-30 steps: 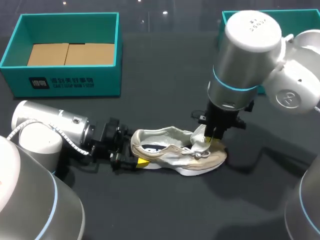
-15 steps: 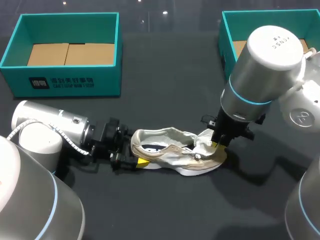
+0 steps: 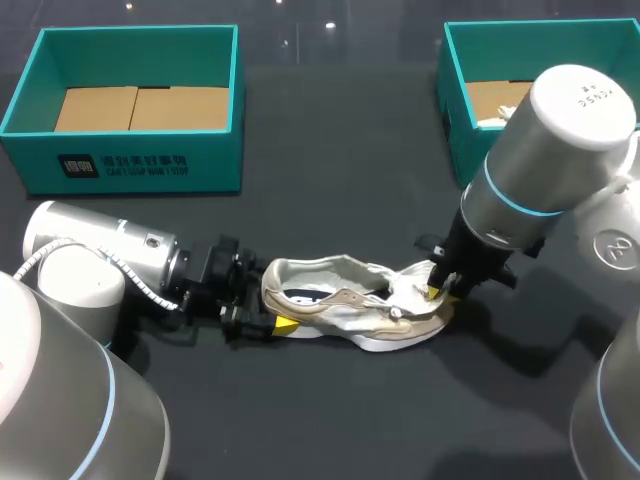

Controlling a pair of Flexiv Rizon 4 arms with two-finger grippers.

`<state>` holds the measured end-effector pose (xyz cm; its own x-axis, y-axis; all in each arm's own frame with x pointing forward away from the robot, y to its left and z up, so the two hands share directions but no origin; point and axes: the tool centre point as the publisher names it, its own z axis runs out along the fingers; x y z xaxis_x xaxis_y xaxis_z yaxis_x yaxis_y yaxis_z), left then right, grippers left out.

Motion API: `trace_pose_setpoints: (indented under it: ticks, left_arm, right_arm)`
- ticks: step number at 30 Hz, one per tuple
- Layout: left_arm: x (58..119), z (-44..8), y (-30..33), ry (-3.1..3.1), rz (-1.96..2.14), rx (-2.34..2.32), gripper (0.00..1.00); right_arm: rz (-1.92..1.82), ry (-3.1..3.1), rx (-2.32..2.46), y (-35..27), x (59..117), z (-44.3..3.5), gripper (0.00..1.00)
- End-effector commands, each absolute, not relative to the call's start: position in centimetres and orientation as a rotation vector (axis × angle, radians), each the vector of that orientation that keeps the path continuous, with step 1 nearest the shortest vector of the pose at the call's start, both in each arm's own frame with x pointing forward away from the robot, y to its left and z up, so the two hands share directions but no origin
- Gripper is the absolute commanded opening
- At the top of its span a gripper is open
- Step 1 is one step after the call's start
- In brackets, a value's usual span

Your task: Take the shoe out of the shoebox, open the shoe tongue, remove and reinsert the insole, then place the shoe into the shoebox

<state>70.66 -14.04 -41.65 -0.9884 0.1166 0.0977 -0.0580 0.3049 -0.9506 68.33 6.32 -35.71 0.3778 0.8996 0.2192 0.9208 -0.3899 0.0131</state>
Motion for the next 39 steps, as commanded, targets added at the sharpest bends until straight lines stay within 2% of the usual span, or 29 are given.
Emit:
trace_pose_setpoints:
  ticks: [1,9,11,12,13,16,20,30,33,39]
  left_arm:
    - [70.5,-41.7,-14.0,-2.416,1.769,-0.054,0.0]
    - [70.5,-41.7,-14.0,-2.416,1.769,-0.054,0.0]
    - [70.5,-41.7,-14.0,-2.416,1.769,-0.054,0.0]
    - [70.5,-41.7,-14.0,-2.416,1.769,-0.054,0.0]
    - [70.5,-41.7,-14.0,-2.416,1.769,-0.054,0.0]
    - [70.5,-41.7,-14.0,-2.416,1.769,-0.054,0.0]
    - [70.5,-41.7,-14.0,-2.416,1.769,-0.054,0.0]
    - [70.5,-41.7,-14.0,-2.416,1.769,-0.054,0.0]
    - [70.5,-41.7,-14.0,-2.416,1.769,-0.054,0.0]
    - [70.5,-41.7,-14.0,-2.416,1.769,-0.054,0.0]
  right_arm:
    - [-0.314,-1.67,-2.517,5.9,67.9,-35.0,0.45]
    - [-0.298,-1.72,-2.576,5.6,67.7,-32.6,0.5]
    - [-0.284,-1.735,-2.593,5.5,67.8,-32.0,0.54]
    - [-0.275,-1.747,-2.602,5.4,67.8,-31.5,0.62]
    - [-0.27,-1.756,-2.609,5.3,67.8,-31.2,0.65]
    - [-0.25,-1.802,-2.621,5.3,68.0,-29.9,0.62]
    - [-0.233,-1.9,-2.589,5.8,68.4,-28.4,0.65]
    - [-0.156,-2.224,-2.408,8.1,69.3,-24.9,0.63]
    - [-0.114,-2.372,-2.284,9.3,69.7,-23.9,0.55]
    - [-0.036,-2.695,-1.821,13.0,70.6,-23.0,0.49]
